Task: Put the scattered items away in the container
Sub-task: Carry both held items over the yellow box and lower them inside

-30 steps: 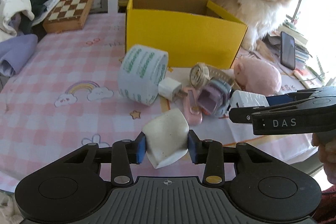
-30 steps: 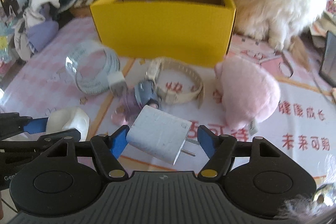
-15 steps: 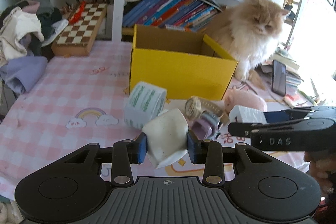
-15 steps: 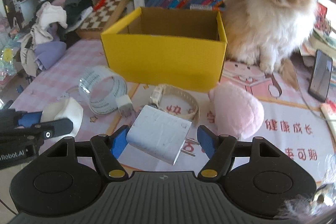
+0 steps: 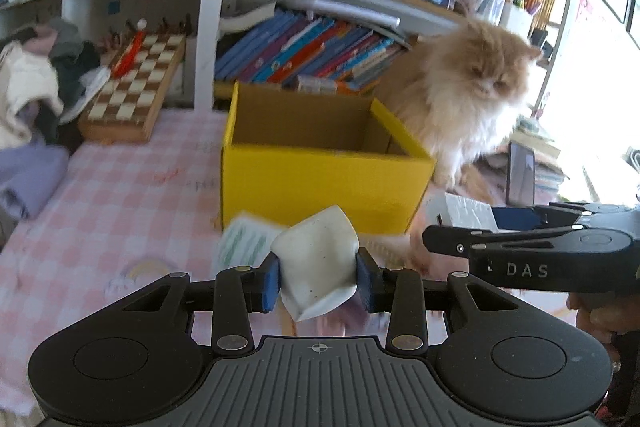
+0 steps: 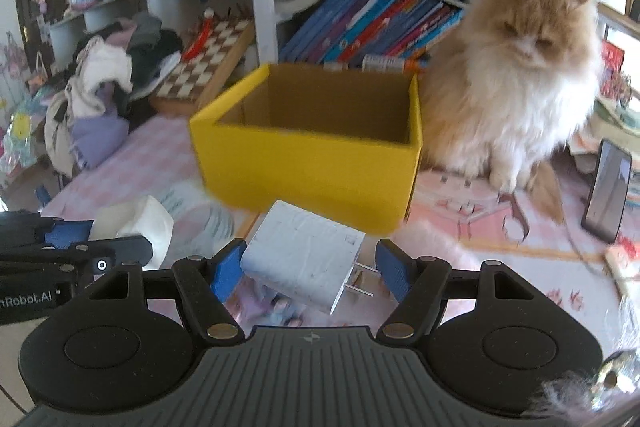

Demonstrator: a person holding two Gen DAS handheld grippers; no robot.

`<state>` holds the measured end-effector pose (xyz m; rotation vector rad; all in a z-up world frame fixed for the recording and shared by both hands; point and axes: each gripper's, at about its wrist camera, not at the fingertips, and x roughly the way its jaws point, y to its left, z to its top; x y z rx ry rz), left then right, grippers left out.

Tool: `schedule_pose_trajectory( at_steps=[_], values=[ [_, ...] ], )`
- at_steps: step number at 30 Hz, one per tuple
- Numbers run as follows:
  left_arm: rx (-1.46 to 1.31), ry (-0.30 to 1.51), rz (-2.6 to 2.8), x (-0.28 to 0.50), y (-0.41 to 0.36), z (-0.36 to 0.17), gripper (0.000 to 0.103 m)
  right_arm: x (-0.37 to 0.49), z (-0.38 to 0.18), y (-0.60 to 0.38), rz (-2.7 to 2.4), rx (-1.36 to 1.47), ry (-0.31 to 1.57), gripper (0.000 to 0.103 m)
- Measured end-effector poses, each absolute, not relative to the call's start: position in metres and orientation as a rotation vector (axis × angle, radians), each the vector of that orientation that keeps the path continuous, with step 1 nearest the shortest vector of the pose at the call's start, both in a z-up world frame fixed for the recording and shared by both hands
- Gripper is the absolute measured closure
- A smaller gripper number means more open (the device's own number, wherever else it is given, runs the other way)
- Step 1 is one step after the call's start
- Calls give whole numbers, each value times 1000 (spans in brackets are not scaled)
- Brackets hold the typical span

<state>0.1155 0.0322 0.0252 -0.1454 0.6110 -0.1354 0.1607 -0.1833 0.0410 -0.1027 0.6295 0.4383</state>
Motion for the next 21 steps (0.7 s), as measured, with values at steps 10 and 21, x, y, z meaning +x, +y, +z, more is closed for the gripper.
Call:
schedule_pose_trajectory(
  at_steps=[10,21],
  values=[
    [-66,513,-123,176,23,63,66,218,70,-191,496,-127,512,34],
    [-12,550,-99,265,25,66,66,311,80,-172,610,-229,441,34]
  ],
)
